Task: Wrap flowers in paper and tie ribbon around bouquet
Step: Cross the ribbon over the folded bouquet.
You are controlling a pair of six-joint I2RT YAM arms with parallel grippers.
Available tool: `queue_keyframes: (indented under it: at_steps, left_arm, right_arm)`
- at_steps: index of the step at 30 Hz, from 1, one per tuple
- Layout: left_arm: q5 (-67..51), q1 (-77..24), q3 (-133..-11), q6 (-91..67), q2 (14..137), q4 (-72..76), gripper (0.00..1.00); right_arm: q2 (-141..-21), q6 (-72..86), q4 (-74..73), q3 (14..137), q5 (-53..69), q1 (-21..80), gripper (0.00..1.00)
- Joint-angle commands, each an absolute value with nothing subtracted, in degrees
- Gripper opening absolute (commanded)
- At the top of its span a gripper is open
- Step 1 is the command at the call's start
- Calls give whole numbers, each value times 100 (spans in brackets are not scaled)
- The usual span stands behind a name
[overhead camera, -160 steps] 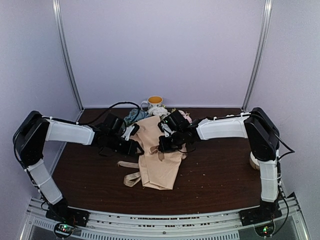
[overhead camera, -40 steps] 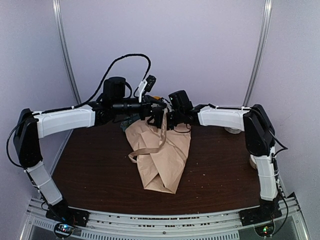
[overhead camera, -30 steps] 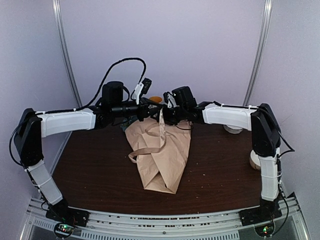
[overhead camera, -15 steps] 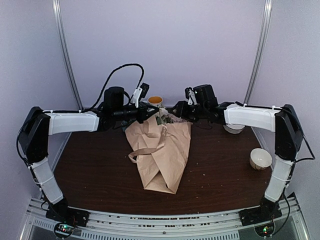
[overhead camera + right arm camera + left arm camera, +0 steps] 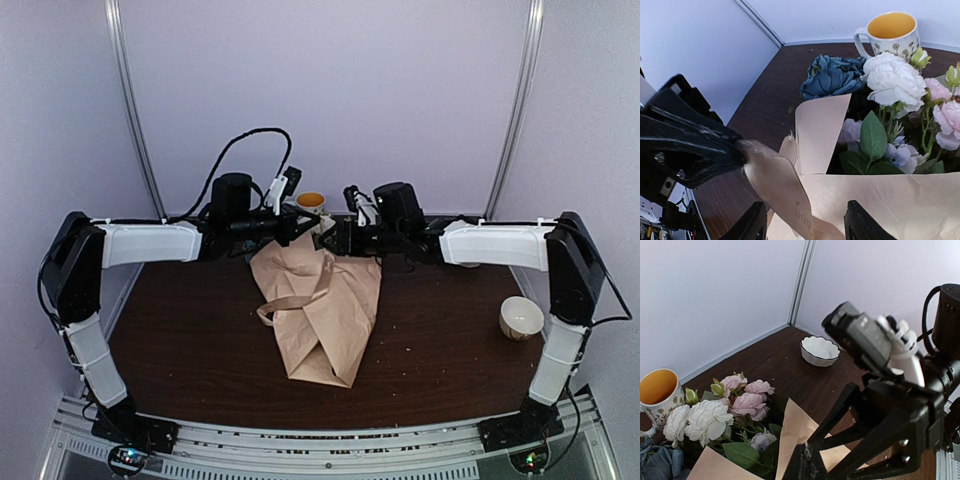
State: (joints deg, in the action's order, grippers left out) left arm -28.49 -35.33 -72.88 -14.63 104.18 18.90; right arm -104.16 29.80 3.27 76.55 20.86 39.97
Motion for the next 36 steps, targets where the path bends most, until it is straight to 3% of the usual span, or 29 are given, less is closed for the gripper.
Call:
queue_keyframes:
  at_steps: [1, 4, 8, 10, 12, 14, 18, 21, 25, 29, 36]
  left_arm:
    - [-2941, -3514, -7505, -1371, 10494, 1986, 0]
    - [-2962, -3514, -7506, -1367, 10515, 1994, 0]
    - [-2975, -3515, -7529, -1327, 10509, 1894, 0]
    - [-3030, -3508, -7597, -1128, 10475, 1574, 3]
    - [-2984, -3509, -7646, -836, 10424, 1131, 42]
    - [-2954, -3515, -7648, -399, 10338, 565, 60]
    - [-2614, -3725, -7467, 789, 10218, -248, 84]
    - [-2098, -3892, -7534, 1326, 10349, -612, 85]
    - [-1968, -3915, -7708, 1572, 10526, -771, 68]
    - [-2026, -4078, -7907, 2077, 10706, -1144, 66]
    - [-1102, -4191, -8050, 2262, 10975, -1108, 53]
  right_arm:
    - [-10694, 2857, 152, 8054, 2352, 4017, 50]
    - [-10824, 2874, 58, 8180, 2411, 4017, 39]
    - [-10868, 2900, 115, 8183, 2403, 4014, 1]
    - [-10824, 2880, 119, 8163, 2281, 3972, 0]
    - [-10794, 2889, 141, 8152, 2269, 3920, 0]
    - [-10789, 2912, 154, 8148, 2341, 3867, 0]
    - [-10831, 2939, 161, 8185, 2381, 3803, 0]
    - [-10900, 2994, 201, 8206, 2397, 3768, 0]
    - [-10976, 3104, 269, 8222, 2307, 3706, 0]
    - [-11130, 3200, 305, 8314, 2242, 3674, 0]
    - [-11249, 3286, 351, 8394, 2261, 3666, 0]
